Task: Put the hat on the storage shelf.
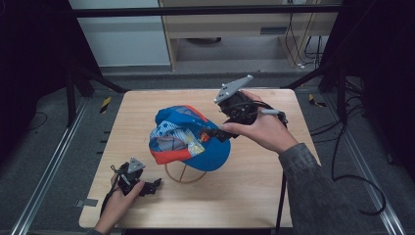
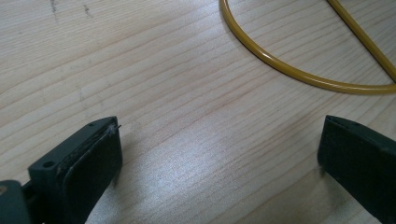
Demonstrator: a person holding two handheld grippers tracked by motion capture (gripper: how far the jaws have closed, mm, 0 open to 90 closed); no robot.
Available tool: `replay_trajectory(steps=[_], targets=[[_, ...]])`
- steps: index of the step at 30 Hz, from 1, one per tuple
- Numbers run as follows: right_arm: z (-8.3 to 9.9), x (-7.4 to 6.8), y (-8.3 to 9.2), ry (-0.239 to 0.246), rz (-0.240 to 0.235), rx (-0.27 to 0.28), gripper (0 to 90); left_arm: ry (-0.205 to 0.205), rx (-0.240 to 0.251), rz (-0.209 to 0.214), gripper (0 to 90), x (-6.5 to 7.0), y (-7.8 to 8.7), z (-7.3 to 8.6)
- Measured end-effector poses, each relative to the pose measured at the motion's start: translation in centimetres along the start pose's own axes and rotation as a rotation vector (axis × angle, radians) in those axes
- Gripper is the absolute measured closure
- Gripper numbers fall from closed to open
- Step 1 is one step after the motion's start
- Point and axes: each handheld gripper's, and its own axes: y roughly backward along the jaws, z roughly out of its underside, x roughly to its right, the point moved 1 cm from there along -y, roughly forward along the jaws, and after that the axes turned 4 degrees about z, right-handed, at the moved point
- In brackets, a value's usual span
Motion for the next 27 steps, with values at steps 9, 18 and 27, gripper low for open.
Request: replay_trajectory(steps=[9,18,27], targets=[[4.0,0.9,1.7,-0.055,0.069,0.014,10.5,-0.003,-0.004,0.001,0.0,0.0,0.0,0.0],[9.1,1.5,2.3,-0.121,0.138,0.009,16.7,-0.003,-0.004,0.001,0.0,0.0,0.0,0.0],[12.5,1.5,2.0,-0.151,0.155,0.001,18.9,-0.003,-0.004,0.001,0.0,0.0,0.0,0.0]])
